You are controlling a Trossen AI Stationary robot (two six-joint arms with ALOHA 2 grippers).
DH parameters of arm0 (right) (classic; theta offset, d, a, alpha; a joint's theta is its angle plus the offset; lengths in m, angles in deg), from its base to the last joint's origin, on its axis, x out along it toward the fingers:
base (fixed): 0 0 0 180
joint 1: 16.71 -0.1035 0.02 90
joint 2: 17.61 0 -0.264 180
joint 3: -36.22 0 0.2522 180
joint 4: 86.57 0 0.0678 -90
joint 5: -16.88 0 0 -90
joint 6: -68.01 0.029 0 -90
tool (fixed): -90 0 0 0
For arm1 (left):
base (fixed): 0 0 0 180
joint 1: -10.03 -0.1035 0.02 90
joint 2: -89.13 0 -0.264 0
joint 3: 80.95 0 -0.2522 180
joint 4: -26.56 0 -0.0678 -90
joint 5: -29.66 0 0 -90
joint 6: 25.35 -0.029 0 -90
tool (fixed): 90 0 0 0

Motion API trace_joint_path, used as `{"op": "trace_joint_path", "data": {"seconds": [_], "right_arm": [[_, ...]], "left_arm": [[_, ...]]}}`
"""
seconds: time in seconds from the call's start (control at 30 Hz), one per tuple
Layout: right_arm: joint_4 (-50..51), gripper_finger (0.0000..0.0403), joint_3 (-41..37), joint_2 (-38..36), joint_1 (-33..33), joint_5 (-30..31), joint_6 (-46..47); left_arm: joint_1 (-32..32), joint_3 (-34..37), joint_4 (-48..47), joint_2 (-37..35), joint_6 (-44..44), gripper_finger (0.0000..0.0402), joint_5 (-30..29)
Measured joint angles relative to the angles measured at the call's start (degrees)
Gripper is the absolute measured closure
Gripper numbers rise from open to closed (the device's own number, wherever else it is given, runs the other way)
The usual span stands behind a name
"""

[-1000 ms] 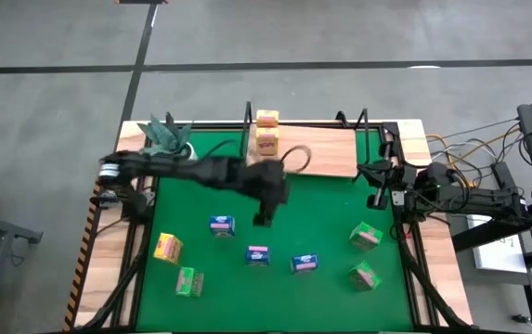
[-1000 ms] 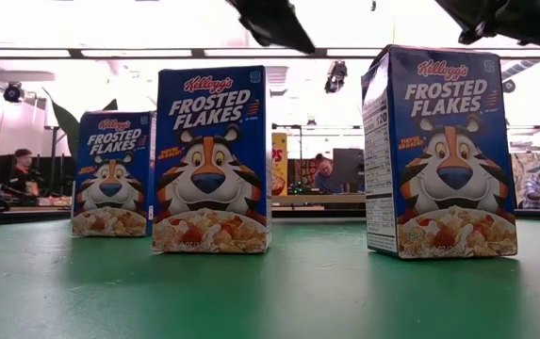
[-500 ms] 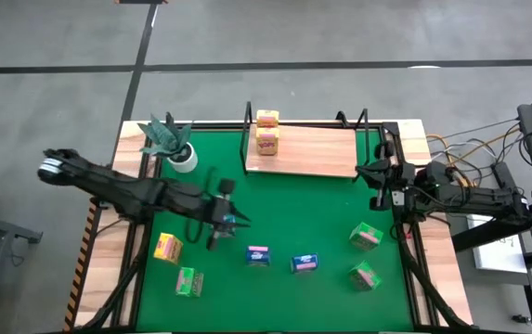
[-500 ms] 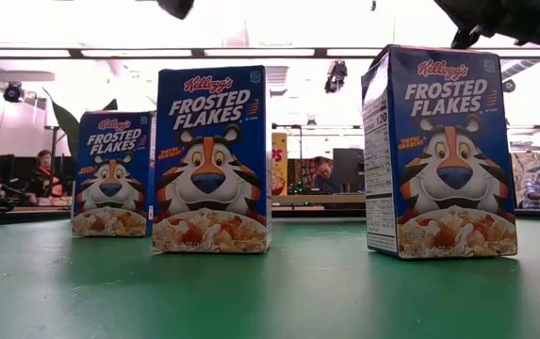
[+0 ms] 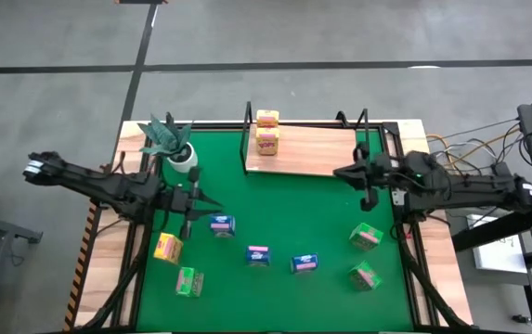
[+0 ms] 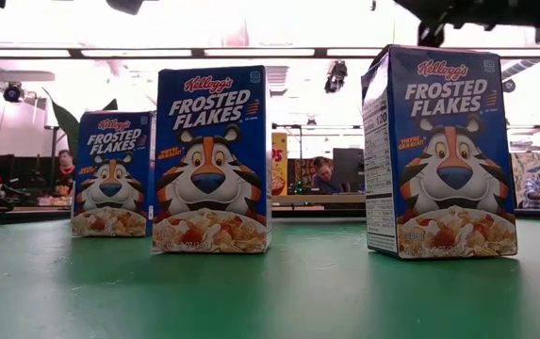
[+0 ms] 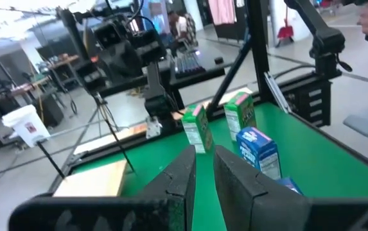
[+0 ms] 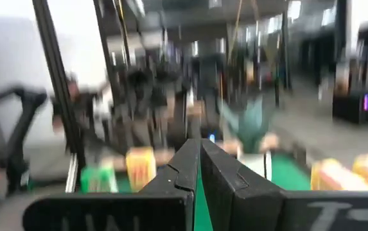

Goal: Stack cereal on shelf
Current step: Put the top right green cereal box on the shelf

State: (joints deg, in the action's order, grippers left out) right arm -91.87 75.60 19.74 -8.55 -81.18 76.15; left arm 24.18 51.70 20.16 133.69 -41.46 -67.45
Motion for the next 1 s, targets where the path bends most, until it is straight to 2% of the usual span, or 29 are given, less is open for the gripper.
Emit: {"op": "trace_joint_path", "data": {"seconds": [0.2,0.4,0.53,0.8,1.0], "right_arm": [[31.15,0.0394,14.44,7.43,-2.35,0.21,4.0],[60.51,0.0394,27.62,13.84,-6.51,0.51,16.61],[74.12,0.0394,34.27,17.32,-11.2,0.54,26.3],[93.43,0.0394,39.72,21.45,-23.51,5.28,42.89],[93.94,0.0394,37.53,21.68,-30.49,7.87,46.05]], "left_arm": [[0.0,0.62,-0.13,-2.42,-2.32,0.0363,-0.03],[0.0,0.64,-0.04,-2.37,-2.7,0.0363,-0.03],[0.0,0.71,-0.1,-1.89,-2.55,0.0363,-0.03],[0.0,0.73,0.13,-1.22,-1.43,0.0363,-0.03],[0.0,0.62,0.14,-1.16,-1.39,0.0363,0.0]]}}
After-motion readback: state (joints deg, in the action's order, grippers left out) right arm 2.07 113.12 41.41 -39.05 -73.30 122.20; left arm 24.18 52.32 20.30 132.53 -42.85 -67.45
